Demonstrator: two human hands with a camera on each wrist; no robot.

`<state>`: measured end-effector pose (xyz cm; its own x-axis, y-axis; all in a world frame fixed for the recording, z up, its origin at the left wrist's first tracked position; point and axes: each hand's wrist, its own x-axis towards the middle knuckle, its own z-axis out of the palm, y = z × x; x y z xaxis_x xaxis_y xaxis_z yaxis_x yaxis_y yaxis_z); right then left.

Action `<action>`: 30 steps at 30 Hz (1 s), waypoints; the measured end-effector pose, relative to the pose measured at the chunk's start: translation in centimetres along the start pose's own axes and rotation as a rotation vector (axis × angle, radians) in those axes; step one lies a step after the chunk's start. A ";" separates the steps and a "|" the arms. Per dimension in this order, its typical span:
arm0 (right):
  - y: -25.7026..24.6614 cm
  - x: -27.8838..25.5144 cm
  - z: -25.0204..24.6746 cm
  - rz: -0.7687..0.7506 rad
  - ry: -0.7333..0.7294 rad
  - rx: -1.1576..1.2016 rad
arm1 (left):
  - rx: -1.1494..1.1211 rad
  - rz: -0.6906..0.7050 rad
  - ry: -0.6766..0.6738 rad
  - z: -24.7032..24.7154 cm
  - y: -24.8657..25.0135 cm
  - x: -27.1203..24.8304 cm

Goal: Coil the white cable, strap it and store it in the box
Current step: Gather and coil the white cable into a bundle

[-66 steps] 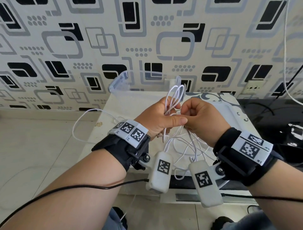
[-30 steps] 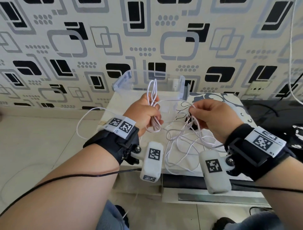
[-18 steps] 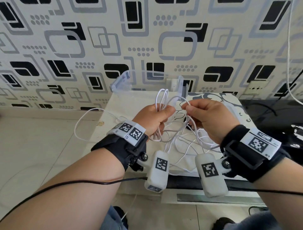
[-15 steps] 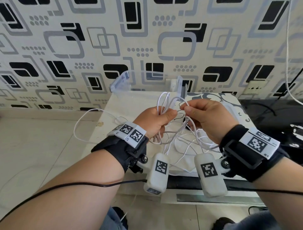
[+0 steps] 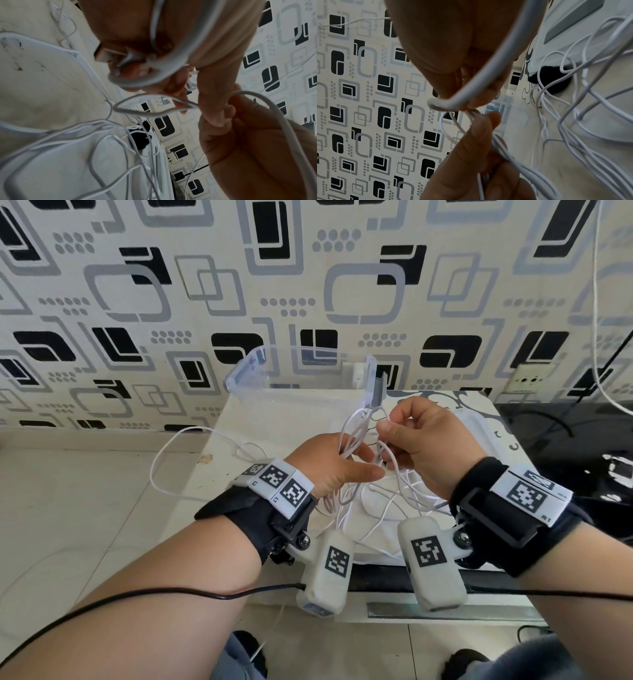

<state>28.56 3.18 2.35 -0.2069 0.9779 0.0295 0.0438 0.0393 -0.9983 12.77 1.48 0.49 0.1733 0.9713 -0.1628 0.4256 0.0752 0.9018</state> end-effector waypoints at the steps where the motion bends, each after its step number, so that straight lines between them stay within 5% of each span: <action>1: -0.1 -0.1 0.1 0.002 -0.002 0.010 | 0.012 0.004 -0.009 0.0 0.0 -0.1; 8: 0.0 -0.2 0.5 0.037 -0.025 0.031 | 0.122 0.039 -0.012 0.6 0.3 -0.5; 14: 0.2 -0.5 -0.1 -0.057 -0.033 -0.299 | 0.072 0.002 0.122 0.1 0.7 -0.4; 22: -0.7 -1.3 -0.4 -0.073 -0.319 -0.281 | -0.035 -0.073 0.295 -1.2 0.3 -0.3; 27: -0.6 -1.0 -0.1 -0.149 -0.139 -0.360 | -0.023 -0.064 0.269 -1.4 0.5 -0.6; 30: -0.9 -1.2 -0.3 -0.120 -0.176 -0.307 | 0.003 -0.061 0.256 -1.3 0.9 -0.7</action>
<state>29.09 2.00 3.26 -0.3919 0.9134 0.1100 0.2942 0.2377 -0.9257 11.86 1.15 1.89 -0.0829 0.9905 -0.1098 0.4309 0.1350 0.8922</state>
